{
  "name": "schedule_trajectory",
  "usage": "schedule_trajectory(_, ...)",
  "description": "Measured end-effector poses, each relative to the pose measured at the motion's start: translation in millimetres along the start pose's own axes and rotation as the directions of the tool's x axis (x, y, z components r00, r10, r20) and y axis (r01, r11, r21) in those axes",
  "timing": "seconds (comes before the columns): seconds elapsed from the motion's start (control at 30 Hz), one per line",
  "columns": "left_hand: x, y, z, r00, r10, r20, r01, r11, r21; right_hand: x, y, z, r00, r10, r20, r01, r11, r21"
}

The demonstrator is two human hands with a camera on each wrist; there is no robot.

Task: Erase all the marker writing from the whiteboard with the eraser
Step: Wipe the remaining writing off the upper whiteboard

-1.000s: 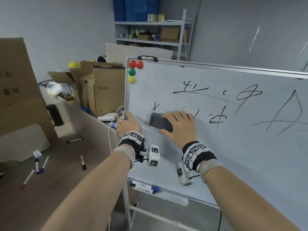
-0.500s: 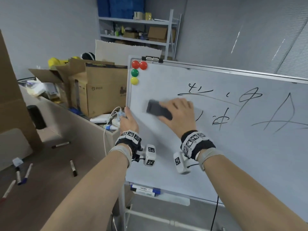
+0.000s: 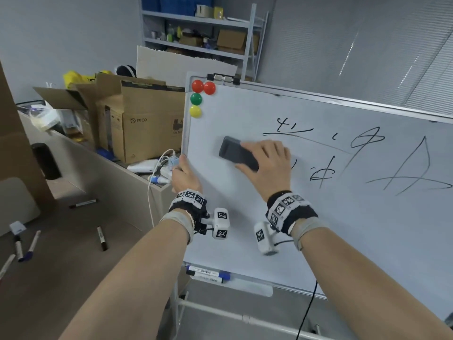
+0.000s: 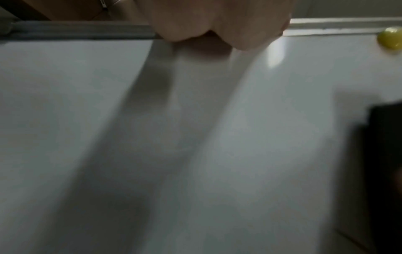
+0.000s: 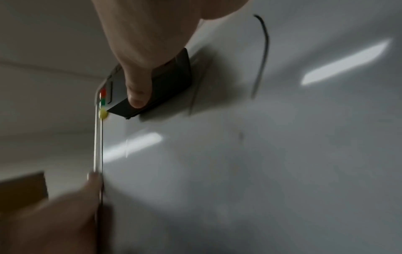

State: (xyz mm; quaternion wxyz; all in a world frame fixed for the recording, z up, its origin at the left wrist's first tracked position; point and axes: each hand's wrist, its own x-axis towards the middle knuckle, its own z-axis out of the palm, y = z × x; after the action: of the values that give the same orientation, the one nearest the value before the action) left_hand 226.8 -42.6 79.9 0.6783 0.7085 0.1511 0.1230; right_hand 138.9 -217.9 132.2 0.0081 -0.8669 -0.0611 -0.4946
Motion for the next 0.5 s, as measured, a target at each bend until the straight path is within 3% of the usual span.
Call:
schedule_trajectory(0.1,-7,4,3,0.995,0.006,-0.102,-0.003,1.0,0.031,-40,-4,9,0.963,-0.212,0.164,0.218,0.976,-0.015)
schedule_trajectory(0.17,-10,4,5,0.991,0.001,-0.133,0.006,0.999,0.047,-41,3,-1,0.957,-0.227,0.178,0.237,0.971,-0.039)
schedule_trajectory(0.27,-10,3,7,0.991,-0.015,-0.13,0.024,0.998,0.066,-15,27,-30,0.998,-0.052,0.045,0.057,0.992,-0.112)
schedule_trajectory(0.37,-7,1,7,0.988,-0.005,-0.152,0.014,0.998,0.063,23,55,-61,0.967,0.21,-0.145,-0.227,0.967,-0.114)
schedule_trajectory(0.43,-6,0,8,0.987,-0.003,-0.159,0.014,0.998,0.064,40,62,-69,0.936,0.286,-0.206,-0.311,0.945,-0.105)
schedule_trajectory(0.5,-6,1,9,0.983,-0.012,-0.184,0.023,0.998,0.058,40,56,-66,0.938,0.289,-0.194,-0.311,0.946,-0.096)
